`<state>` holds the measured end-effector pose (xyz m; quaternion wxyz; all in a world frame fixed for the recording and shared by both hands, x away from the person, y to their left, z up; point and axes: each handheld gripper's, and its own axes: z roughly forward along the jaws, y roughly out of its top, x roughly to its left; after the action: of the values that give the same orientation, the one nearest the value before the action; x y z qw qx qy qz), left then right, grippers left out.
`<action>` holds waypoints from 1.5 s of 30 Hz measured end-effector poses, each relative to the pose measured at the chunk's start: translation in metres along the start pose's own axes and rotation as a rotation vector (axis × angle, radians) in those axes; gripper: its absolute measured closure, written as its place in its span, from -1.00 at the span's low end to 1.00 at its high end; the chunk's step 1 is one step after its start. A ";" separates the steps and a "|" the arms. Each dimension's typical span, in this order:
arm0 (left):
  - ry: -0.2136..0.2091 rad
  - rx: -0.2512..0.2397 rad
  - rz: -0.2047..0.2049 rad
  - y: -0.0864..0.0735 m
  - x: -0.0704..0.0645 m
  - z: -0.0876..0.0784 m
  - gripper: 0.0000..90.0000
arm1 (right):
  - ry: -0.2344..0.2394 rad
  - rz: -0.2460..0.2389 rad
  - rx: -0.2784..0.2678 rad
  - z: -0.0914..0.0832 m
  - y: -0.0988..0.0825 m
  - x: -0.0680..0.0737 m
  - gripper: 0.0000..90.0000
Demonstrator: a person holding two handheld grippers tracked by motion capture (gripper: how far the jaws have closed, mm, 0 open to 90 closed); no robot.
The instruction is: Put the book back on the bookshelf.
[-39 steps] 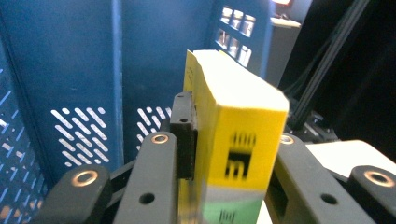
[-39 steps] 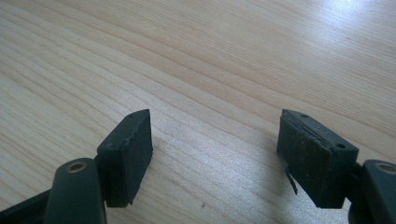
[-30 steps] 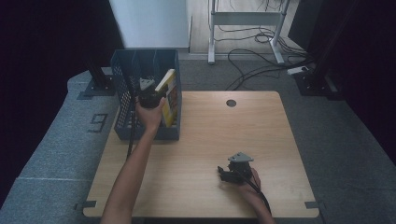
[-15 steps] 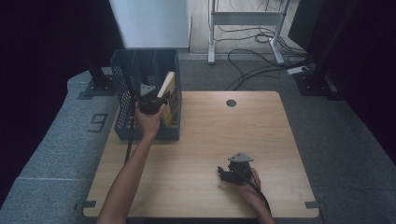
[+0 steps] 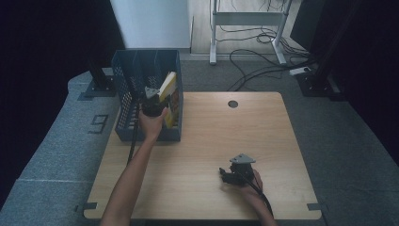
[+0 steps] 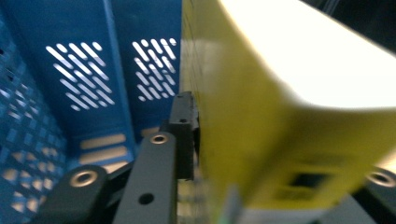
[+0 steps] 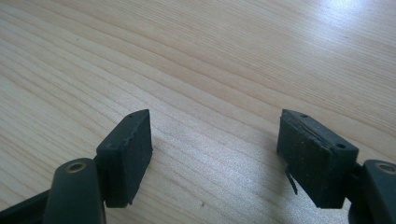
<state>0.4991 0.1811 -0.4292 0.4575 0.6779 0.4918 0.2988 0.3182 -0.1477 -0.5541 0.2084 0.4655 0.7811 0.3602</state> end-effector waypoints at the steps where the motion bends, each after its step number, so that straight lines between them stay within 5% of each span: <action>1: 0.000 -0.002 -0.002 0.000 0.001 0.000 0.66 | 0.000 0.000 0.000 0.000 0.000 0.000 -0.42; 23: 0.043 -0.051 -0.061 0.026 0.004 0.022 0.67 | -0.002 0.005 -0.001 0.000 0.000 0.000 -0.42; 35: 0.095 -0.064 -0.086 0.028 0.007 0.044 0.67 | -0.002 0.005 -0.001 0.000 0.000 0.000 -0.42; 45: 0.089 -0.071 -0.083 0.025 -0.001 0.053 0.66 | -0.004 0.006 -0.001 0.000 0.000 0.000 -0.42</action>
<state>0.5535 0.1605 -0.4279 0.4707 0.6264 0.5286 0.3266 0.3182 -0.1480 -0.5541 0.2090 0.4683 0.7792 0.3603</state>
